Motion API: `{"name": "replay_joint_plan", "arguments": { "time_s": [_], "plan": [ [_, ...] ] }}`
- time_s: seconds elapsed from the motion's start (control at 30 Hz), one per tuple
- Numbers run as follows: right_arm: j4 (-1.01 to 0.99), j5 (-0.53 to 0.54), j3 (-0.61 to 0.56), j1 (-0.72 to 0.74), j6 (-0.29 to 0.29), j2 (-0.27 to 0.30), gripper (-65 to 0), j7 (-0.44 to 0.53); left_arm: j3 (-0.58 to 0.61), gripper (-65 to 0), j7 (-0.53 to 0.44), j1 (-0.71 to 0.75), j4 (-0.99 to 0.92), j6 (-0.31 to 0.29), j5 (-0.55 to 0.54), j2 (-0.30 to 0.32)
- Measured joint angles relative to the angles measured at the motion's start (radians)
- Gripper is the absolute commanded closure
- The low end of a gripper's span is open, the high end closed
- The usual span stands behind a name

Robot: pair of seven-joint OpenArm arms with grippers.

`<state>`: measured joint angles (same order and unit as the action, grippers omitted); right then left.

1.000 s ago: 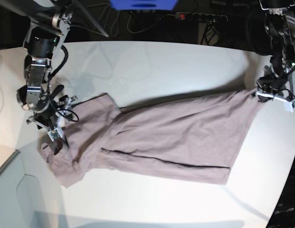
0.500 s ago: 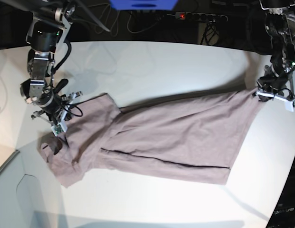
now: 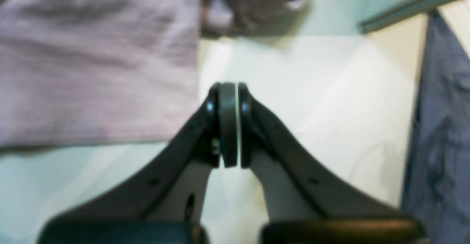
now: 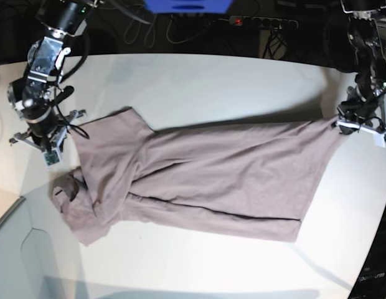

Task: Layout the t-shirt on the table in an organized manner, then fold the t-shirt properly
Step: 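Release and regrasp the shirt corner with the right gripper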

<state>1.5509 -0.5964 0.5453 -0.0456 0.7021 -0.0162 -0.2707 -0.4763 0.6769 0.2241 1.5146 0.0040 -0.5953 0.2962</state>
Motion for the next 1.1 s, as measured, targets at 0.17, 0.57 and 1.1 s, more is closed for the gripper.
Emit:
{"name": "replay_joint_plan", "arguments": {
  "time_s": [0.17,0.57,1.1],
  "plan": [
    [-0.011,-0.017,0.008,-0.022,0.000,0.002,0.0,-0.058,0.000,-0.1,0.000,0.000,-0.001,0.000,0.000,-0.003],
    [-0.010,-0.006,0.005,0.105,0.000,0.002,-25.3,-0.193,0.000,-0.1,0.000,0.000,-0.002,0.000,0.000,-0.004],
    [-0.261,-0.007,0.149,0.287,0.000,0.002,-38.0,-0.334,0.000,-0.1,0.000,-0.003,-0.003,0.000,0.000,-0.006]
  ]
}}
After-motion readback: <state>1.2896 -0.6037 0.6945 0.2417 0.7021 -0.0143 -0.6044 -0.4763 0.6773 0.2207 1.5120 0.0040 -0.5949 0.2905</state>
